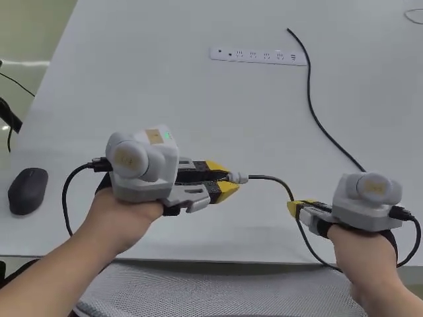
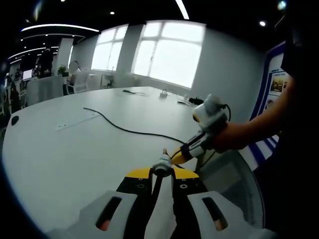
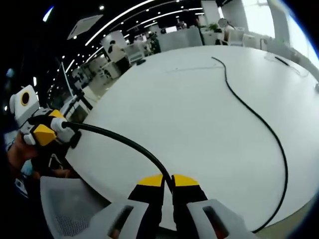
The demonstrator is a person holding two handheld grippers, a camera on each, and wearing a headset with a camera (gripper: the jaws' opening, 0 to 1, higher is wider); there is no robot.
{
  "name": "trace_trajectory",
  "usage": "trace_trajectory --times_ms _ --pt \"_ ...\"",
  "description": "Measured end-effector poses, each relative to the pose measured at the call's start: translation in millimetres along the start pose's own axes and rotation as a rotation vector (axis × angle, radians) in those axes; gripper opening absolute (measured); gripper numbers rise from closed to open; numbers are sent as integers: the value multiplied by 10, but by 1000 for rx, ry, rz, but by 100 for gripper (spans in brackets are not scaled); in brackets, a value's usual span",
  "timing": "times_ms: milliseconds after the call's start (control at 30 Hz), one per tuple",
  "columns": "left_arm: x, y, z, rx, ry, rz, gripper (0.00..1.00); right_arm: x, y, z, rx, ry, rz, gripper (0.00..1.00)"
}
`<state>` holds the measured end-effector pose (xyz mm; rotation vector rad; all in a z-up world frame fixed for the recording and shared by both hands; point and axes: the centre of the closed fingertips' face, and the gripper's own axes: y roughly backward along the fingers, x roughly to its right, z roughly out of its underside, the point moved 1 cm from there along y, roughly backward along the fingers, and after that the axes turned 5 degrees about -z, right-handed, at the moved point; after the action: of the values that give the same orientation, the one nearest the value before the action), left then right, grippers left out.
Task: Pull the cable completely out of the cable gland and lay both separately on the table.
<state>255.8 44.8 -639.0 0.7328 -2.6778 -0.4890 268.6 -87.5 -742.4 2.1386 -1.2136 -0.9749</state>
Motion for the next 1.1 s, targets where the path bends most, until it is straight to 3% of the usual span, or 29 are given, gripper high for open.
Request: trace_trajectory --times_ms 300,467,533,667,767,833,900,1000,1100 --pt "-46 28 -3 1 2 -15 15 -42 55 -35 -5 158 11 1" --pt "-59 35 -21 3 -1 -21 15 -90 101 -47 -23 286 10 1" --pt "-51 33 -21 0 5 -16 15 -152 128 -101 3 325 -8 2" --pt "-56 26 15 -18 1 -19 15 -303 207 -195 22 393 -42 13" --pt "-61 34 9 -13 2 -16 15 -500 250 -337 43 537 -79 19" --pt "-65 39 16 -15 2 -17 15 -634 264 -428 53 612 -95 21" --pt "-66 42 26 -18 0 -16 15 -783 266 -488 54 635 -125 19" --pt "-60 44 33 -21 0 -15 15 -934 245 -592 68 732 -129 19" --pt "-47 46 28 -18 2 -11 15 -1078 205 -599 57 795 -156 20"
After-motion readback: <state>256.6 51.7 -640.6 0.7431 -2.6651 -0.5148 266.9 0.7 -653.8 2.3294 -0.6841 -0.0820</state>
